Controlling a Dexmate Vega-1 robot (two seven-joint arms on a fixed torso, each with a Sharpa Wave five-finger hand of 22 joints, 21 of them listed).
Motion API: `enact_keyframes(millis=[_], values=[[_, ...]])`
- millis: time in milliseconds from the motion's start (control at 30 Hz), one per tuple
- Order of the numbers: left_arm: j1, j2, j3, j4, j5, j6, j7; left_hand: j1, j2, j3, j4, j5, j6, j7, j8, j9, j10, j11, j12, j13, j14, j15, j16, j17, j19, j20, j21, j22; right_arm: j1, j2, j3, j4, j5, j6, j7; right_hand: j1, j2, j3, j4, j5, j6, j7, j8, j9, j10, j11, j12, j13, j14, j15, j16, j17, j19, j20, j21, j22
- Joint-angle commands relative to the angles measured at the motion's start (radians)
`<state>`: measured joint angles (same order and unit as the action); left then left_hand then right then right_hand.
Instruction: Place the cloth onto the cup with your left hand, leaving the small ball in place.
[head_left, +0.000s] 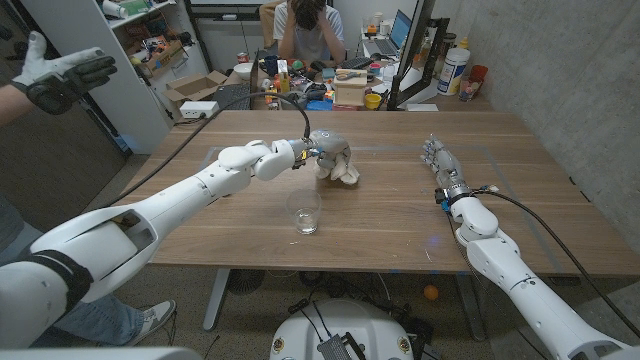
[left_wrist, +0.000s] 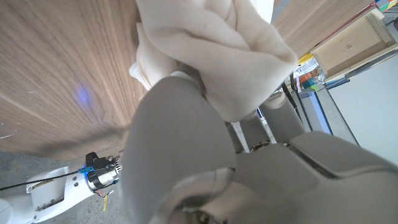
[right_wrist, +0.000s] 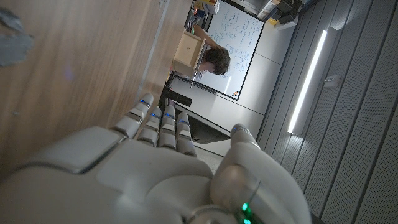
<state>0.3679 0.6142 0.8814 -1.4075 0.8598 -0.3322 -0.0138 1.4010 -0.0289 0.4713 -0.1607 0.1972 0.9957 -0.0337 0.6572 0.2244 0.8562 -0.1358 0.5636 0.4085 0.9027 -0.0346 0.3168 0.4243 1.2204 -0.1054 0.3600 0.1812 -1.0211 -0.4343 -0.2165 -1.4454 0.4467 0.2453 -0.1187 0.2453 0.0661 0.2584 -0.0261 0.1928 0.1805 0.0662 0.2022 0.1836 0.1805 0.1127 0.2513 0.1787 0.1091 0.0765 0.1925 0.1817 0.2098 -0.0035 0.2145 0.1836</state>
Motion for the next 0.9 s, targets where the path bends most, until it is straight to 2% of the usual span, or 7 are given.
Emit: enact_keyframes(millis=[33, 533, 900], values=[[0.034, 0.040, -0.063, -0.148, 0.009, 0.042, -0.067, 0.066, 0.052, 0.008, 0.013, 0.006, 0.111, 0.116, 0.007, 0.004, -0.003, -0.002, 0.005, 0.164, 0.088, -0.171, -0.007, 0.007, -0.007, -0.004, 0.005, 0.003, -0.001, -0.006, 0.003, -0.028, -0.008, 0.000, -0.018, -0.002, -0.004, 0.001, -0.007, 0.006, 0.006, 0.000, -0.004, 0.003, 0.010, 0.001, -0.004, 0.006, 0.012, 0.000, -0.003, 0.002, 0.007, 0.001, 0.000, 0.003], [0.114, 0.079, -0.165, -0.325, -0.052, 0.051, -0.091, 0.066, 0.049, 0.007, 0.017, 0.009, 0.112, 0.114, 0.011, 0.003, -0.009, -0.003, 0.009, 0.184, 0.076, -0.168, -0.033, 0.012, -0.017, -0.003, 0.007, 0.004, 0.006, -0.025, -0.006, -0.082, -0.038, -0.011, -0.041, -0.002, -0.002, 0.001, -0.008, 0.006, 0.009, 0.004, -0.004, 0.003, 0.012, -0.004, -0.007, 0.006, 0.016, -0.004, -0.002, 0.002, 0.014, -0.005, 0.001, 0.003], [0.199, 0.112, -0.248, -0.450, -0.178, 0.026, -0.129, 0.066, 0.051, 0.007, 0.019, 0.012, 0.114, 0.113, 0.014, 0.000, -0.004, -0.003, 0.012, 0.194, 0.080, -0.167, -0.040, 0.020, -0.020, -0.005, 0.009, 0.004, 0.010, -0.021, -0.019, -0.099, -0.050, -0.022, -0.062, -0.001, -0.001, 0.000, -0.009, 0.006, 0.011, 0.004, -0.004, 0.003, 0.017, -0.003, -0.007, 0.006, 0.019, -0.006, -0.002, 0.002, 0.017, -0.006, 0.001, 0.002]])
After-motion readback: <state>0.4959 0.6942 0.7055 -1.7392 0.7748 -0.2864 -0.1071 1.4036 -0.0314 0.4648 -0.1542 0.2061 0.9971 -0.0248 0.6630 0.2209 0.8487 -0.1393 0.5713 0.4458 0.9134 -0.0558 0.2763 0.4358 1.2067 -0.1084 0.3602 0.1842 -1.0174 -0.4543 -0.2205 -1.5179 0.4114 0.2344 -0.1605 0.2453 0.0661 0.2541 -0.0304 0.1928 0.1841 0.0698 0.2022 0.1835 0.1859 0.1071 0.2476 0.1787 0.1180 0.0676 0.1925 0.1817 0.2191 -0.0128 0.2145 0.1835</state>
